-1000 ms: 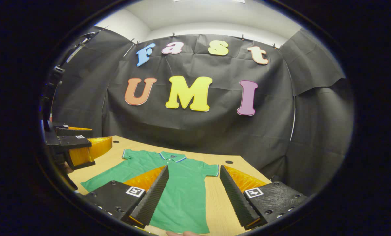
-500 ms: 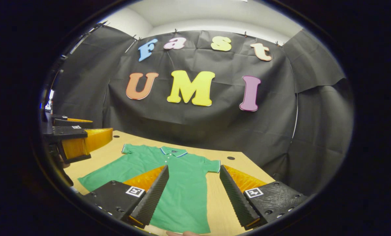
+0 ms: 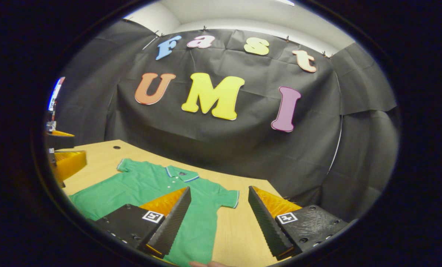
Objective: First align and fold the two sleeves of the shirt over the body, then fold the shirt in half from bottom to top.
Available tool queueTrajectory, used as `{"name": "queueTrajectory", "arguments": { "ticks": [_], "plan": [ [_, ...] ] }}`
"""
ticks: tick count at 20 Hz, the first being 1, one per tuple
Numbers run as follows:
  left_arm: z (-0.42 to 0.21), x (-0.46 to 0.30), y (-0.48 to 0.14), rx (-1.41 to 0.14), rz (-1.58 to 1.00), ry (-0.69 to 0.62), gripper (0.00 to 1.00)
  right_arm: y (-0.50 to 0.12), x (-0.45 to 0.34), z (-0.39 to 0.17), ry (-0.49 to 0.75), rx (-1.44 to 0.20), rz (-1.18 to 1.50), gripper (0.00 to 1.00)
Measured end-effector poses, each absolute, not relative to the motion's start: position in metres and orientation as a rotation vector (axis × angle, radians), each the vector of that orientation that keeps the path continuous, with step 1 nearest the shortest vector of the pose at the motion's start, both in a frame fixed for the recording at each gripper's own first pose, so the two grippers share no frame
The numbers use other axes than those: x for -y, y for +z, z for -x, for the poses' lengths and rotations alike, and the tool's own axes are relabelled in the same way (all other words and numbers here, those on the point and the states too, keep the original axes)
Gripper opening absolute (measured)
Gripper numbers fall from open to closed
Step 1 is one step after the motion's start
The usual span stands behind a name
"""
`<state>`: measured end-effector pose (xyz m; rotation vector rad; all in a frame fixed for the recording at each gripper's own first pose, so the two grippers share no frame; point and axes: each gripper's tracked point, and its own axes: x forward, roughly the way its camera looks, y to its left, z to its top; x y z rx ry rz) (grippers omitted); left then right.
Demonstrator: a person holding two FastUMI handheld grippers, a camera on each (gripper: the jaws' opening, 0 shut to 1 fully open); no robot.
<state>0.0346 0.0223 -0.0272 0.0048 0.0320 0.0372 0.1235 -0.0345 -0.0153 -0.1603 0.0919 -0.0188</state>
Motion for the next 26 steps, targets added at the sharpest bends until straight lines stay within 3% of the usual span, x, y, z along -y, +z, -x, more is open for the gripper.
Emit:
{"name": "queueTrajectory", "arguments": {
  "ticks": [4, 6, 12, 16, 20, 22, 26],
  "plan": [
    [-0.044, -0.041, -0.035, -0.053, 0.045, 0.076, 1.0, -0.031, 0.051, -0.189, -0.054, -0.136, 0.187, 0.97],
    [-0.045, -0.044, -0.036, -0.057, 0.074, 0.076, 1.0, -0.054, 0.067, -0.229, -0.095, -0.187, 0.181, 0.94],
    [-0.05, -0.038, -0.046, -0.07, 0.064, 0.062, 1.0, -0.148, 0.103, -0.326, -0.165, -0.444, -0.003, 0.94],
    [-0.055, -0.028, -0.058, -0.107, 0.044, 0.045, 1.0, -0.207, 0.117, -0.354, -0.196, -0.618, -0.184, 0.93],
    [-0.06, -0.019, -0.069, -0.134, 0.013, 0.025, 1.0, -0.217, 0.121, -0.357, -0.165, -0.627, -0.145, 0.87],
    [-0.062, -0.017, -0.075, -0.151, 0.01, 0.025, 1.0, -0.217, 0.109, -0.36, -0.132, -0.635, -0.167, 0.78],
    [-0.062, -0.023, -0.078, -0.167, 0.022, 0.038, 1.0, -0.216, 0.102, -0.365, -0.087, -0.652, -0.249, 0.15]
  ]
}}
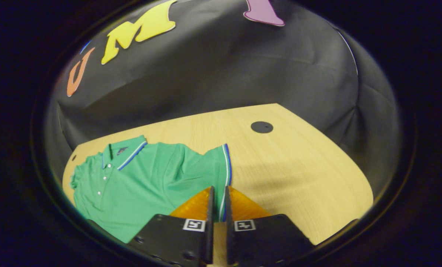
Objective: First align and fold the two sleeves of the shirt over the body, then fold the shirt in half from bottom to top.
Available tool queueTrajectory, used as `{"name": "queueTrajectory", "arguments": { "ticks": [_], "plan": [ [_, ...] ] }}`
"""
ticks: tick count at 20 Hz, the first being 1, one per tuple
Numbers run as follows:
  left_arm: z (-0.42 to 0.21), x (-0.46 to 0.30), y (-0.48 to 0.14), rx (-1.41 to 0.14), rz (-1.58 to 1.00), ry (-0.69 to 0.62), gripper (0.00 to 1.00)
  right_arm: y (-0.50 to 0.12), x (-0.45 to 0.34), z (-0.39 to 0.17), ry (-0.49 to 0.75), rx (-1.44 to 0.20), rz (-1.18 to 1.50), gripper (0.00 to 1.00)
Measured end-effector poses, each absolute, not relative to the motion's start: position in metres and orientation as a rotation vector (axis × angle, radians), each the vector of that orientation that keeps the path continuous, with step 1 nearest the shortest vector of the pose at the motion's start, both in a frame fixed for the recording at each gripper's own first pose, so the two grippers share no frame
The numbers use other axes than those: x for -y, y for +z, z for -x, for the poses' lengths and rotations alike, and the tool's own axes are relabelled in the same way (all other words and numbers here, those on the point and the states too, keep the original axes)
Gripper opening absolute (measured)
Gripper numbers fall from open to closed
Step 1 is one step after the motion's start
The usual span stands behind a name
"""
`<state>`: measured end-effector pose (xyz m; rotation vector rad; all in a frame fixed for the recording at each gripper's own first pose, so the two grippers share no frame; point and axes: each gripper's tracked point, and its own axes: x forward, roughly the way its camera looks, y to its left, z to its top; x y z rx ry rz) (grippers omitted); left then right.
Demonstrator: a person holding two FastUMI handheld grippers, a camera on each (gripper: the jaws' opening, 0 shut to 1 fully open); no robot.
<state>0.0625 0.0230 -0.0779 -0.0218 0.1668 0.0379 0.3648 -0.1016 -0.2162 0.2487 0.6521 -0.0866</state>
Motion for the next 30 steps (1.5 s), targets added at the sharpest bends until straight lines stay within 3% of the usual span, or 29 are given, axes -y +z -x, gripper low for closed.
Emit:
{"name": "queueTrajectory", "arguments": {
  "ticks": [1, 2, 11, 17, 18, 19, 23, 26, 30],
  "plan": [
    [-0.063, -0.026, -0.077, -0.162, 0.025, 0.044, 1.0, -0.217, 0.1, -0.364, -0.076, -0.665, -0.245, 0.13],
    [-0.062, -0.029, -0.075, -0.158, 0.03, 0.048, 1.0, -0.215, 0.1, -0.364, -0.08, -0.66, -0.236, 0.01],
    [-0.063, -0.039, -0.077, -0.168, 0.045, 0.068, 1.0, -0.159, 0.077, -0.369, -0.06, -0.482, 0.071, 0.01],
    [-0.064, -0.04, -0.078, -0.177, 0.069, 0.061, 1.0, -0.14, -0.015, -0.35, 0.087, -0.383, 0.141, 0.01],
    [-0.064, -0.043, -0.077, -0.175, 0.068, 0.067, 1.0, -0.136, -0.036, -0.342, 0.148, -0.381, 0.094, 0.12],
    [-0.063, -0.047, -0.077, -0.175, 0.065, 0.08, 1.0, -0.123, -0.049, -0.335, 0.181, -0.35, 0.058, 0.31],
    [-0.063, -0.079, -0.067, -0.137, 0.08, 0.177, 1.0, -0.077, -0.04, -0.301, 0.138, -0.222, 0.012, 0.91],
    [-0.057, -0.122, -0.062, -0.108, 0.078, 0.343, 1.0, -0.06, -0.017, -0.263, 0.1, -0.166, 0.025, 0.96],
    [-0.069, -0.135, -0.034, -0.074, 0.11, 0.42, 1.0, -0.063, 0.013, -0.211, 0.057, -0.148, -0.043, 0.97]
  ]
}}
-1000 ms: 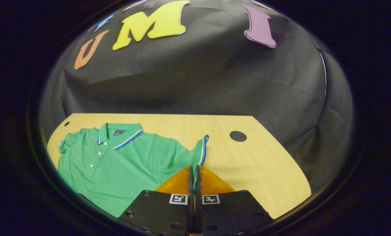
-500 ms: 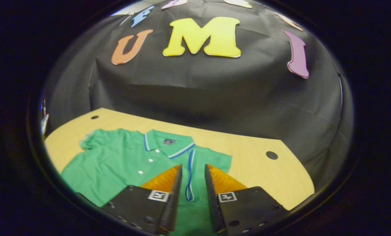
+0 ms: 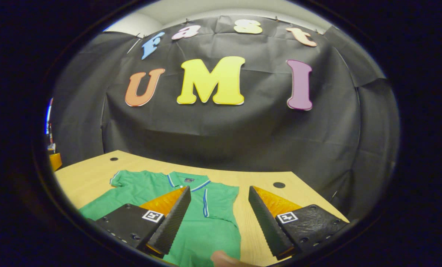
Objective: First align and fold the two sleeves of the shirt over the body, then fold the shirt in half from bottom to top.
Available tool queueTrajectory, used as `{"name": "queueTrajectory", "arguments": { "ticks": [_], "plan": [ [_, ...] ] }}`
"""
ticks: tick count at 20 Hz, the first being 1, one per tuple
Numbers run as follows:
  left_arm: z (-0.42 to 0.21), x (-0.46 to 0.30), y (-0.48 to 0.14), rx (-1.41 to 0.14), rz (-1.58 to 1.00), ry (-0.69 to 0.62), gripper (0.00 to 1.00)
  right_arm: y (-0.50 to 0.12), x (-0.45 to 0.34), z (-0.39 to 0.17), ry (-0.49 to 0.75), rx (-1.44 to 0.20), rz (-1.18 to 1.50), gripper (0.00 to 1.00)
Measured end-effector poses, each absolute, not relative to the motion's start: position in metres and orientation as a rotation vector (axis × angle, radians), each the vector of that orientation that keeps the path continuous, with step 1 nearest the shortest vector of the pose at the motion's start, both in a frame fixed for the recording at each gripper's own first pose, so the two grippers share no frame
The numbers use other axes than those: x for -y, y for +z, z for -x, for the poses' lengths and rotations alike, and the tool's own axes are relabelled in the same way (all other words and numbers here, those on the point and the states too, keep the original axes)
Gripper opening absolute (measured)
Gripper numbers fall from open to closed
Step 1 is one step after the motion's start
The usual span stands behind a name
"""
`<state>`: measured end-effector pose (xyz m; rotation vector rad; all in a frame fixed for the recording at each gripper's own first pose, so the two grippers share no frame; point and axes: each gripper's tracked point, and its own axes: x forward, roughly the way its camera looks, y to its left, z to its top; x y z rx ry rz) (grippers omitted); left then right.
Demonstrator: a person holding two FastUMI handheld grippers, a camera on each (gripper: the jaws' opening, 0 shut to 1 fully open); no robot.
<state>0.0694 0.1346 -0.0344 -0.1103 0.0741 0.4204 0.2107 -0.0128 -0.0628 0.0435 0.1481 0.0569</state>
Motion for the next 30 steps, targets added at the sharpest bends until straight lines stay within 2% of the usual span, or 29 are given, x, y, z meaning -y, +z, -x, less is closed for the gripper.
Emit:
{"name": "queueTrajectory", "arguments": {
  "ticks": [5, 7, 8, 9, 14, 16, 21, 22, 23, 24, 25, 26, 27, 28, 29, 30],
  "plan": [
    [-0.109, -0.147, 0.007, -0.041, 0.115, 0.402, 1.0, -0.084, 0.022, -0.162, 0.088, -0.124, 0.007, 0.93],
    [-0.137, -0.147, 0.007, -0.069, 0.138, 0.358, 1.0, -0.083, 0.021, -0.152, 0.108, -0.116, 0.034, 0.94],
    [-0.155, -0.148, 0.004, -0.093, 0.13, 0.343, 1.0, -0.08, 0.021, -0.147, 0.12, -0.101, 0.039, 0.97],
    [-0.172, -0.151, -0.002, -0.112, 0.119, 0.332, 1.0, -0.078, 0.02, -0.144, 0.135, -0.083, 0.05, 0.95],
    [-0.25, -0.186, -0.063, -0.212, 0.14, 0.353, 1.0, -0.066, 0.042, -0.14, 0.127, 0.016, 0.118, 0.95],
    [-0.267, -0.191, -0.105, -0.307, 0.19, 0.35, 1.0, -0.07, 0.059, -0.146, 0.087, 0.02, 0.106, 0.96],
    [-0.296, -0.208, -0.173, -0.449, 0.153, 0.361, 1.0, -0.079, 0.066, -0.158, 0.124, -0.004, -0.078, 0.95],
    [-0.302, -0.203, -0.181, -0.486, 0.153, 0.334, 0.96, -0.08, 0.065, -0.159, 0.133, -0.013, -0.106, 0.95],
    [-0.306, -0.2, -0.189, -0.514, 0.161, 0.315, 1.0, -0.085, 0.066, -0.161, 0.138, -0.029, -0.119, 0.97],
    [-0.312, -0.196, -0.194, -0.531, 0.179, 0.299, 0.87, -0.087, 0.065, -0.162, 0.144, -0.039, -0.12, 0.96],
    [-0.315, -0.196, -0.201, -0.547, 0.201, 0.303, 0.85, -0.088, 0.064, -0.161, 0.146, -0.039, -0.115, 0.95],
    [-0.315, -0.197, -0.208, -0.57, 0.232, 0.32, 0.75, -0.086, 0.064, -0.161, 0.147, -0.032, -0.108, 0.95],
    [-0.317, -0.203, -0.206, -0.56, 0.23, 0.344, 0.75, -0.085, 0.062, -0.159, 0.15, -0.024, -0.102, 0.94],
    [-0.322, -0.206, -0.207, -0.555, 0.241, 0.351, 0.71, -0.084, 0.06, -0.158, 0.154, -0.016, -0.099, 0.95],
    [-0.32, -0.208, -0.207, -0.567, 0.247, 0.372, 0.62, -0.085, 0.057, -0.158, 0.16, -0.014, -0.099, 0.95],
    [-0.318, -0.211, -0.206, -0.567, 0.255, 0.387, 0.37, -0.086, 0.056, -0.157, 0.166, -0.018, -0.098, 0.95]
  ]
}}
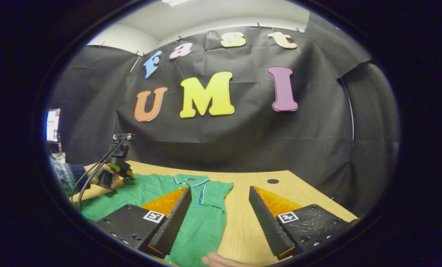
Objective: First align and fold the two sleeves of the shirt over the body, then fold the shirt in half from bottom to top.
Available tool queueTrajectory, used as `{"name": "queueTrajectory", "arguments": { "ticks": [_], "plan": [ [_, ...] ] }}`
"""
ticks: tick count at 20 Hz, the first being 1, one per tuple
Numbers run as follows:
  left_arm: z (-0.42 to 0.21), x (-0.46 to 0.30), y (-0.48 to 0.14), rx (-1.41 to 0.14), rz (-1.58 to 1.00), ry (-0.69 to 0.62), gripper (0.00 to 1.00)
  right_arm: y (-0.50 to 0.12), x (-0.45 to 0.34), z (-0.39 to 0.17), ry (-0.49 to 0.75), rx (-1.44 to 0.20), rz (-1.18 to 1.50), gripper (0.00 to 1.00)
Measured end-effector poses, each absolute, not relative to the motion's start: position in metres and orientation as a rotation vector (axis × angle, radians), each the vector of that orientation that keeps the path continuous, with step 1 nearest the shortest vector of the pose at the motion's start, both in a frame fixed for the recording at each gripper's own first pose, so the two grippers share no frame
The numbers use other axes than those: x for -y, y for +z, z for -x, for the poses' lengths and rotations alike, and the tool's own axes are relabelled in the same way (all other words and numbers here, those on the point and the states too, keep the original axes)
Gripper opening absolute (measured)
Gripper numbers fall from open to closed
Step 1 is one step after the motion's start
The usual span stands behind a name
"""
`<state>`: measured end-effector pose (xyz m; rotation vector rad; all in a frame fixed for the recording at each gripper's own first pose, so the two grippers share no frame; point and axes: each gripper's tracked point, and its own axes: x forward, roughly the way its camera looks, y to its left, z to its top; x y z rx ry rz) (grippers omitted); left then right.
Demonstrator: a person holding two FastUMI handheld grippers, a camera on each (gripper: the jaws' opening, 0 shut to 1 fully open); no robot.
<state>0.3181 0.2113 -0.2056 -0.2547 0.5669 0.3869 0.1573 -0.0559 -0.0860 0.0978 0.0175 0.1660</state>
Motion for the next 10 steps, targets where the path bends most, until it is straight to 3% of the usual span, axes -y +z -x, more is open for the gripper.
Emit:
{"name": "queueTrajectory", "arguments": {
  "ticks": [1, 2, 3, 4, 10],
  "plan": [
    [-0.32, -0.212, -0.205, -0.567, 0.272, 0.378, 0.51, -0.088, 0.055, -0.158, 0.169, -0.023, -0.095, 0.95],
    [-0.321, -0.208, -0.205, -0.572, 0.292, 0.37, 0.22, -0.089, 0.055, -0.158, 0.17, -0.026, -0.093, 0.95],
    [-0.323, -0.204, -0.204, -0.572, 0.3, 0.37, 0.15, -0.089, 0.054, -0.158, 0.171, -0.025, -0.091, 0.95],
    [-0.324, -0.205, -0.2, -0.568, 0.287, 0.375, 0.1, -0.089, 0.054, -0.158, 0.172, -0.024, -0.091, 0.95],
    [-0.336, -0.172, -0.165, -0.538, 0.166, 0.348, 0.09, -0.091, 0.052, -0.158, 0.167, -0.029, -0.091, 0.94]
  ]
}}
